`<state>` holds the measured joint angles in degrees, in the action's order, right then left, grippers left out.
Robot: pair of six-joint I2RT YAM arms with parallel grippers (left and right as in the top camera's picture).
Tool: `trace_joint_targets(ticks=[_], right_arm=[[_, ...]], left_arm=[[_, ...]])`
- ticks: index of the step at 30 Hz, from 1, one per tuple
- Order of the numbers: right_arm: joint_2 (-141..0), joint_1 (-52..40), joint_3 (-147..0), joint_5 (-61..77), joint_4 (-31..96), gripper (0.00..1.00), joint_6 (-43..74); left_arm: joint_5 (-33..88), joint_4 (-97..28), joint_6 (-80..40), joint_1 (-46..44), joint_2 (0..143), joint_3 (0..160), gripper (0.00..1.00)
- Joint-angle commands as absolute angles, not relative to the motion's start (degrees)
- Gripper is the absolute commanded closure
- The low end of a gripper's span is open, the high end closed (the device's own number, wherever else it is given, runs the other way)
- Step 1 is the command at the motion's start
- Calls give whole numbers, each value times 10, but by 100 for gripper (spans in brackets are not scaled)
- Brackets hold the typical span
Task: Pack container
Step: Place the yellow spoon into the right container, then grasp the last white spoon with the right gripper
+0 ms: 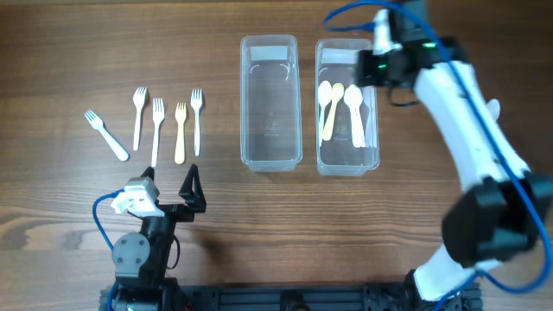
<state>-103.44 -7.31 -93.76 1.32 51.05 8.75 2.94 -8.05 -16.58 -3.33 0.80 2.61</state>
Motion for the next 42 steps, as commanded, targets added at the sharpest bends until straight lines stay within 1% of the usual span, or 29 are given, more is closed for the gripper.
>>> trace_joint_targets(ticks=[1, 4, 11, 17, 18, 20, 22, 23, 29, 34, 36, 37, 39, 42], right_arm=[[-982, 5, -958, -102, 549, 46, 54], [-987, 77, -952, -121, 574, 44, -4], [-1032, 217, -901, -120, 571, 45, 7], [-1093, 285, -883, -109, 548, 45, 15], [-1105, 293, -883, -109, 543, 42, 15], [-1125, 301, -882, -109, 534, 39, 15], [-1147, 303, -882, -109, 524, 39, 6], [-1164, 302, -882, -102, 515, 39, -16], [-1215, 302, -881, -12, 462, 41, -65], [-1225, 302, -881, -7, 430, 46, -76], [-1225, 302, -877, -8, 421, 55, -76], [-1225, 302, -874, -7, 415, 64, -76], [-1226, 302, -861, -8, 400, 64, -75], [-1226, 302, -834, -8, 375, 59, -75]], left_arm=[[34, -79, -158, -35, 5, 21, 0], [34, -79, -158, -35, 5, 21, 0], [34, -79, -158, -35, 5, 21, 0], [34, -79, -158, -35, 5, 21, 0], [34, -79, -158, -35, 5, 21, 0], [34, -79, -158, -35, 5, 21, 0], [34, -79, -158, -35, 5, 21, 0], [34, -79, -158, -35, 5, 21, 0], [34, -79, -158, -35, 5, 21, 0], [34, -79, -158, -35, 5, 21, 0], [34, -79, -158, -35, 5, 21, 0], [34, -79, -158, -35, 5, 21, 0], [34, -79, -158, -35, 5, 21, 0], [34, -79, -158, -35, 5, 21, 0]])
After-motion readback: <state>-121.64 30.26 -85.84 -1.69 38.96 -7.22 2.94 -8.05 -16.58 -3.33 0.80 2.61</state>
